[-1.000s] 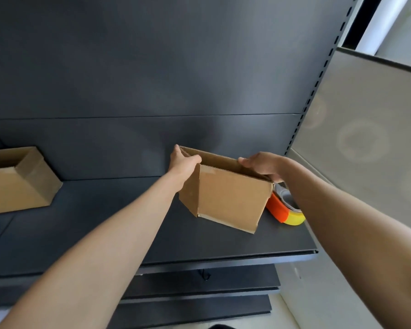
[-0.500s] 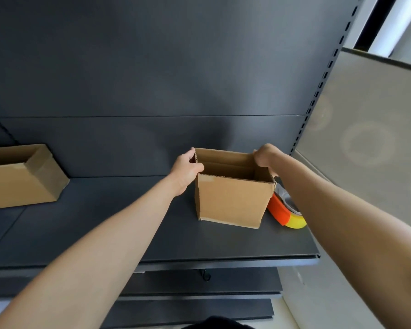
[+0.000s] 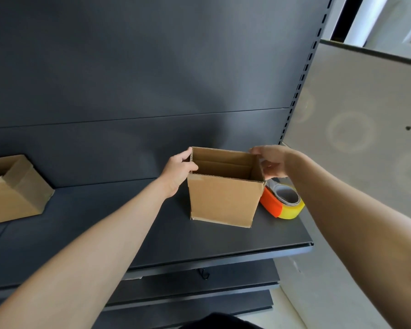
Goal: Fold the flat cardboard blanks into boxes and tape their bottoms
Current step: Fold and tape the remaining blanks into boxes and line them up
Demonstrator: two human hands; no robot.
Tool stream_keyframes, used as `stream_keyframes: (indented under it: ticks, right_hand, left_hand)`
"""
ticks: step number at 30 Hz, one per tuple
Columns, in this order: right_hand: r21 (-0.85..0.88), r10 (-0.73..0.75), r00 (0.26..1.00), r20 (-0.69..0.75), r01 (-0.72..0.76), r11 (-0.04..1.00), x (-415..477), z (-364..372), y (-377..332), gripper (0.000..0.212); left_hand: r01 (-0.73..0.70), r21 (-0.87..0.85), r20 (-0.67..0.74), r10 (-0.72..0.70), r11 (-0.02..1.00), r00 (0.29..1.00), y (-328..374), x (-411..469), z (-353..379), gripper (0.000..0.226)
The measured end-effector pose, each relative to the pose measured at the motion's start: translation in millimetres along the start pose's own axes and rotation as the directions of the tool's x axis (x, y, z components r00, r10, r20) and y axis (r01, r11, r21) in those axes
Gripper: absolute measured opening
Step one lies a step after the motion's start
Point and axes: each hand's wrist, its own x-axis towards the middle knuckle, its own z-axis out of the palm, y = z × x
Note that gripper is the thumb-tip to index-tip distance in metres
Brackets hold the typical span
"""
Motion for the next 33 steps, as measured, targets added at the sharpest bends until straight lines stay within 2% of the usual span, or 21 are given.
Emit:
stream_keyframes:
  ticks: [6,9,11,14,22,28,33]
  right_hand:
    - [0.065,-0.002,0.998,0.063,-0.002,0.998,-6,-5,4,0.024]
    - [0.017,0.018,0.997,0.073,-0.019,1.0,-6,-3,5,0.042]
    - [-0.048,0.032,0.997,0.068,-0.029,0.998,-6,1,3,0.048]
    - [-0.089,0.017,0.999,0.034,-0.014,0.996,-5,6,1,0.045]
    - [-0.11,-0.018,0.998,-0.057,0.012,0.994,-4,8,6,0.033]
    - [-0.064,-0.008,0.995,-0.096,0.001,0.998,-7,15,6,0.038]
    - [-0.074,-0.035,0.991,-0.129,0.026,0.997,-6,17,7,0.043]
  left_hand:
    - [0.026,-0.099,0.015,-0.025,0.995,1.0,-5,-2,1,0.067]
    - [0.033,-0.143,0.05,-0.027,0.989,0.998,-4,-4,3,0.065]
    - [0.041,-0.201,0.053,-0.031,0.979,0.998,-4,-3,5,0.052]
    - [0.07,-0.279,0.035,-0.062,0.958,0.997,-4,-4,5,0.039]
    - [0.063,-0.245,0.145,-0.028,0.968,0.989,-8,-7,-3,0.045]
    - [0.058,-0.141,0.198,-0.029,0.988,0.98,-6,-4,-1,0.05]
    - [0.101,-0.068,0.296,-0.076,0.993,0.952,-7,-4,-7,0.057]
